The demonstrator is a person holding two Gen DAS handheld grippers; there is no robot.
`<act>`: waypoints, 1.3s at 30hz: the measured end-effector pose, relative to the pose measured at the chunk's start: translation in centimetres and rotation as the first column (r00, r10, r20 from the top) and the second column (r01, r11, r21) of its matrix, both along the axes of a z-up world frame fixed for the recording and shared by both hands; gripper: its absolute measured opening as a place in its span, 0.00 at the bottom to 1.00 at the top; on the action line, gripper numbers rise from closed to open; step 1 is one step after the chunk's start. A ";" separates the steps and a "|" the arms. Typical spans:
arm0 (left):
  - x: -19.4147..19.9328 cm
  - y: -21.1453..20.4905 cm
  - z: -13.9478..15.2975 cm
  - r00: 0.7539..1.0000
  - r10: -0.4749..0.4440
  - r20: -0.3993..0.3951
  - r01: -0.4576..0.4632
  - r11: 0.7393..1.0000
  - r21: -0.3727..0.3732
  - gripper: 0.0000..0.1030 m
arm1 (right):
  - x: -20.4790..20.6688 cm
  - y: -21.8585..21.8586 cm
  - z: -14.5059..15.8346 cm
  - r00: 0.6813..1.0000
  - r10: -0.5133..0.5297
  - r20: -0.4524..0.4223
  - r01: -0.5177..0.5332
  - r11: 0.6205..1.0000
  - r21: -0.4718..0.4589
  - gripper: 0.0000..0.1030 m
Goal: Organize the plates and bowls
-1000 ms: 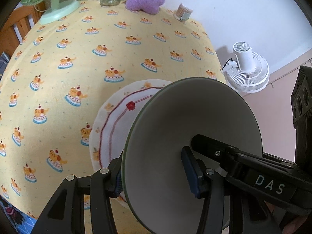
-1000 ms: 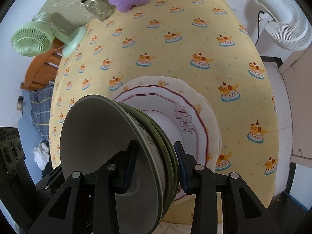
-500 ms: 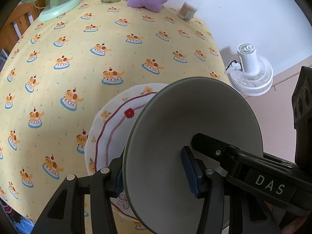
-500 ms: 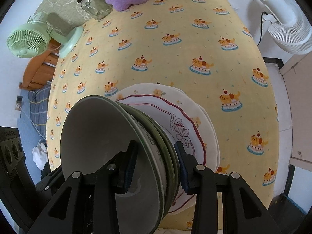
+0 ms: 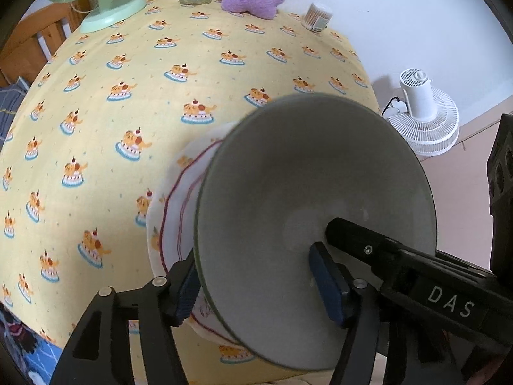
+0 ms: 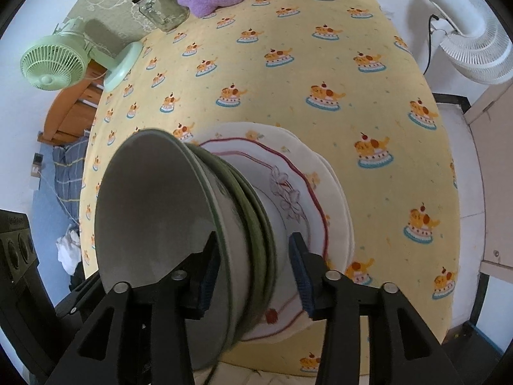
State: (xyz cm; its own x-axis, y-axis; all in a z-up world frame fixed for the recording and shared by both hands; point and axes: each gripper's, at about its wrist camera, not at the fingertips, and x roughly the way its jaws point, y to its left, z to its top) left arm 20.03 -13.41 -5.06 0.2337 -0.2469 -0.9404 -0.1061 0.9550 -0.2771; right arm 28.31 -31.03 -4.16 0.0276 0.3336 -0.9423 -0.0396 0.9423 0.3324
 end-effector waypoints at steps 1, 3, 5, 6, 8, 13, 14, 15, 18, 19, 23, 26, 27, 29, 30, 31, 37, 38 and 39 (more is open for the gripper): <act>-0.2 -0.1 0.1 1.000 0.003 0.003 -0.003 1.000 0.002 0.68 | -0.2 -0.2 0.0 1.000 -0.003 0.002 0.003 1.000 -0.003 0.51; -0.6 -0.2 0.6 1.000 0.006 0.017 -0.006 1.000 0.009 0.71 | -0.6 -0.5 0.4 1.000 -0.008 0.013 0.008 1.000 0.001 0.56; -0.9 -0.2 1.1 0.999 0.006 0.033 -0.006 1.000 0.014 0.75 | -0.9 -0.6 1.0 0.999 -0.005 0.040 0.006 1.000 -0.006 0.58; -1.2 -0.1 1.5 0.999 0.005 0.048 -0.006 1.000 0.019 0.76 | -1.1 -0.6 1.4 0.998 -0.002 0.057 0.003 1.000 -0.010 0.59; -1.4 0.1 2.2 0.997 0.004 0.076 -0.007 1.000 0.031 0.79 | -1.4 -0.6 2.4 0.995 0.002 0.100 0.000 1.000 -0.021 0.60; -2.1 0.8 5.0 0.979 -0.037 0.201 0.019 0.996 0.089 0.80 | -2.3 0.4 5.4 0.974 -0.005 0.227 0.020 0.998 -0.065 0.64; -2.3 0.9 5.4 0.973 -0.050 0.224 0.028 0.995 0.100 0.80 | -2.5 0.6 6.0 0.968 -0.006 0.252 0.026 0.997 -0.077 0.64; -2.6 1.3 6.1 0.965 -0.067 0.254 0.039 0.993 0.116 0.80 | -2.8 0.9 6.6 0.961 -0.006 0.277 0.031 0.996 -0.087 0.64; -3.3 2.6 7.4 0.946 -0.097 0.308 0.053 0.988 0.148 0.80 | -3.9 2.4 8.3 0.940 0.005 0.342 0.039 0.992 -0.120 0.64; -3.7 3.2 7.7 0.941 -0.100 0.324 0.052 0.987 0.154 0.80 | -4.4 2.9 8.9 0.932 0.004 0.362 0.047 0.990 -0.133 0.65; -5.2 5.9 9.1 0.909 -0.108 0.403 0.030 0.980 0.194 0.83 | -6.2 5.2 10.4 0.896 -0.009 0.444 0.082 0.986 -0.146 0.68; -6.6 8.4 10.0 0.877 -0.114 0.467 0.005 0.974 0.228 0.89 | -7.9 7.3 11.3 0.861 -0.022 0.508 0.124 0.978 -0.167 0.74; -7.2 9.5 10.2 0.866 -0.120 0.485 0.000 0.971 0.239 0.90 | -8.4 7.9 11.4 0.853 -0.024 0.522 0.134 0.975 -0.174 0.78; -7.9 10.9 10.3 0.858 -0.129 0.498 0.002 0.968 0.249 0.92 | -9.6 9.3 11.6 0.834 -0.027 0.551 0.153 0.971 -0.185 0.83; -8.5 11.9 10.3 0.853 -0.131 0.505 -0.002 0.967 0.255 0.93 | -10.2 10.0 11.7 0.831 -0.032 0.555 0.162 0.969 -0.187 0.84; -8.9 12.6 10.3 0.850 -0.132 0.511 -0.005 0.966 0.257 0.95 | -10.9 10.7 11.7 0.823 -0.034 0.568 0.167 0.968 -0.185 0.84; -11.7 15.5 9.6 0.833 -0.125 0.539 -0.023 0.965 0.260 0.96 | -14.4 13.0 11.1 0.790 -0.071 0.609 0.220 0.960 -0.173 0.84; -12.1 16.0 9.3 0.832 -0.114 0.542 -0.034 0.966 0.255 0.96 | -14.9 13.1 10.9 0.783 -0.074 0.617 0.226 0.959 -0.172 0.84; -12.4 16.2 9.1 0.834 -0.107 0.541 -0.038 0.967 0.251 0.96 | -15.4 13.4 10.8 0.776 -0.073 0.626 0.231 0.957 -0.175 0.84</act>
